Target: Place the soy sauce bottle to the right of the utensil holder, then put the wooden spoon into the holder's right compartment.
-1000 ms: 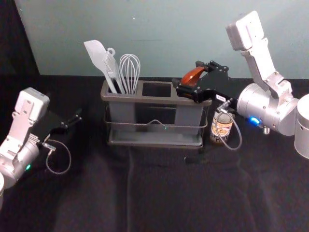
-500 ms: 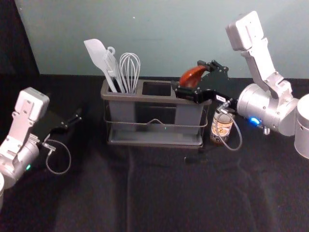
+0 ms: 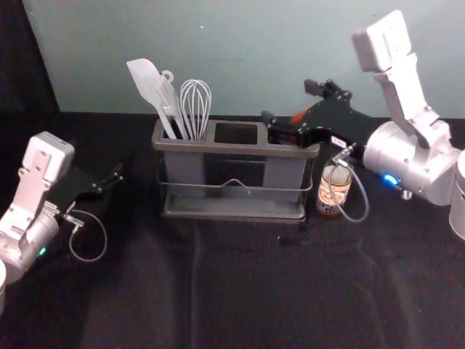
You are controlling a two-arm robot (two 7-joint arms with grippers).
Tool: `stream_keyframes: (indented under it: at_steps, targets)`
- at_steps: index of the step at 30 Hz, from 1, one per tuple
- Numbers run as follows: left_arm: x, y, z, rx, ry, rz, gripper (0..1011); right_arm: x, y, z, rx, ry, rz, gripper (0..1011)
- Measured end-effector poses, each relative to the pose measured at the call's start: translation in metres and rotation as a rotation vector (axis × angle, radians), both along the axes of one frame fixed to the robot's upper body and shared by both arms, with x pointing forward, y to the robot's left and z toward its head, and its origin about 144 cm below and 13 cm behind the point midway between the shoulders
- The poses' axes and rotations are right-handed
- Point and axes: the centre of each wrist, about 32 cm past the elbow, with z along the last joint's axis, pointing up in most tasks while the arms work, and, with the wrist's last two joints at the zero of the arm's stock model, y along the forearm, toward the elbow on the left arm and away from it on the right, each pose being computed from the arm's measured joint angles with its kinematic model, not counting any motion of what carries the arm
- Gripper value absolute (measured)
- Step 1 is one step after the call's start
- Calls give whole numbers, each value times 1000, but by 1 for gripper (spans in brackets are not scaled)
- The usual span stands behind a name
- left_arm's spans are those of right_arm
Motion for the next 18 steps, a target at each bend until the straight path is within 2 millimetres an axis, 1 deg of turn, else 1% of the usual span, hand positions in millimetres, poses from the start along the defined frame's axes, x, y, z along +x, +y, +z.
stream_keyframes:
  at_steps: [4, 10, 11, 15, 18]
  targets:
    - [0, 0, 0, 0, 0, 0, 1005, -11, -3, 2, 26, -48, -25, 1003]
    - [0, 0, 0, 0, 0, 0, 1005, -35, -11, 0, 61, -113, -68, 1003]
    - [0, 0, 0, 0, 0, 0, 1005, -42, -13, -2, 66, -127, -82, 1003]
    - [0, 0, 0, 0, 0, 0, 1005, -60, -17, -9, 72, -157, -117, 1003]
    - [0, 0, 0, 0, 0, 0, 1005, -81, -19, -22, 70, -198, -166, 1003]
